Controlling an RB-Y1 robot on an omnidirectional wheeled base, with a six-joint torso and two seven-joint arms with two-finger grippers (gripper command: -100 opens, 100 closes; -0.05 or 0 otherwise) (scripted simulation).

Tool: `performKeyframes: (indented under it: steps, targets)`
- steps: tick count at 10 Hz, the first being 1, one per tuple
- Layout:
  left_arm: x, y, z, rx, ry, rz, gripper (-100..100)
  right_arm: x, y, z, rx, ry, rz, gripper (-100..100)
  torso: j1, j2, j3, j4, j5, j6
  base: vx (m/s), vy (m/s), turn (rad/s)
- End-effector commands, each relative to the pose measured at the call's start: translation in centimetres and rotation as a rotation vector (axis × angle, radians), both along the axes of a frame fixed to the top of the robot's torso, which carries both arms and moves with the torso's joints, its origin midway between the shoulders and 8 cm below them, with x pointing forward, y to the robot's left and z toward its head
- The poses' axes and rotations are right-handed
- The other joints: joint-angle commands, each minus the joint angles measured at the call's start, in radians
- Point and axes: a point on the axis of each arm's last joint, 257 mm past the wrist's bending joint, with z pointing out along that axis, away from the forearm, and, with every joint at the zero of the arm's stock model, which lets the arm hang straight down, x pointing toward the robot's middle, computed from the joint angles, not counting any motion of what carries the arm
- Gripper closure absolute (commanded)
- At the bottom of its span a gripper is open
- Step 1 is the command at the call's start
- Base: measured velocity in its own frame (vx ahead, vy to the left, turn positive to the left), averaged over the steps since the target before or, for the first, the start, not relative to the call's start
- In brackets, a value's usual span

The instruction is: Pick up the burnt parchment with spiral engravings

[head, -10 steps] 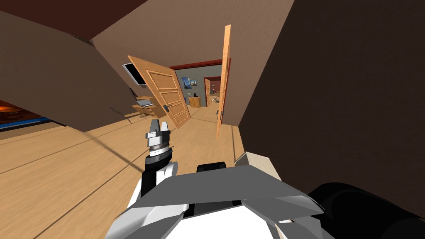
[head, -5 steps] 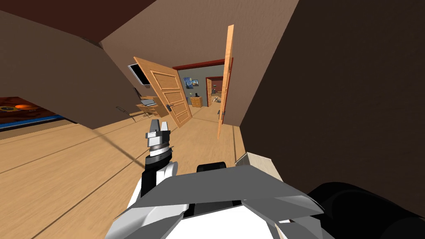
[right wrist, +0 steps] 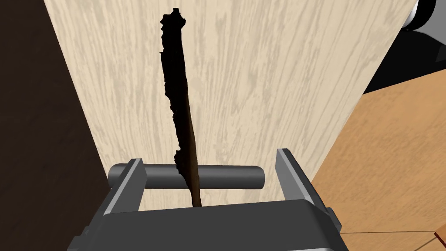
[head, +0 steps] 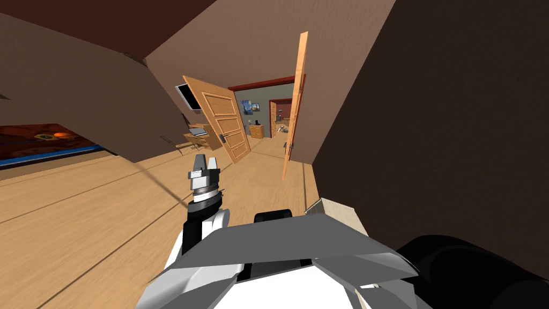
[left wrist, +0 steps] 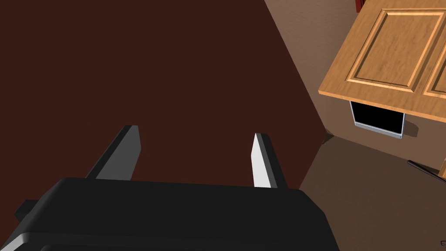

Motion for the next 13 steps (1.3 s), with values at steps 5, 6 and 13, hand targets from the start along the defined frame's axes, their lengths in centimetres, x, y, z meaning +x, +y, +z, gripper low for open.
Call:
performKeyframes:
  steps: [5, 6, 13]
  targets:
    - [0.0, 0.0, 0.0, 0.000, 0.000, 0.000, 0, -1.3, 0.0, -0.6, 0.009, 0.009, -0.023, -100, 0.000, 0.000, 0.000, 0.000, 0.000, 0.000, -0.015, 0.013, 0.066]
    - [0.0, 0.0, 0.0, 0.000, 0.000, 0.000, 0, -1.3, -0.4, -0.5, 0.002, 0.001, -0.046, -100, 0.000, 0.000, 0.000, 0.000, 0.000, -0.001, -0.019, 0.017, 0.064]
    - [0.0, 0.0, 0.0, 0.000, 0.000, 0.000, 0, -1.9, -1.5, -0.6, -0.019, -0.015, -0.097, -100, 0.000, 0.000, 0.000, 0.000, 0.000, 0.000, -0.015, 0.013, 0.052]
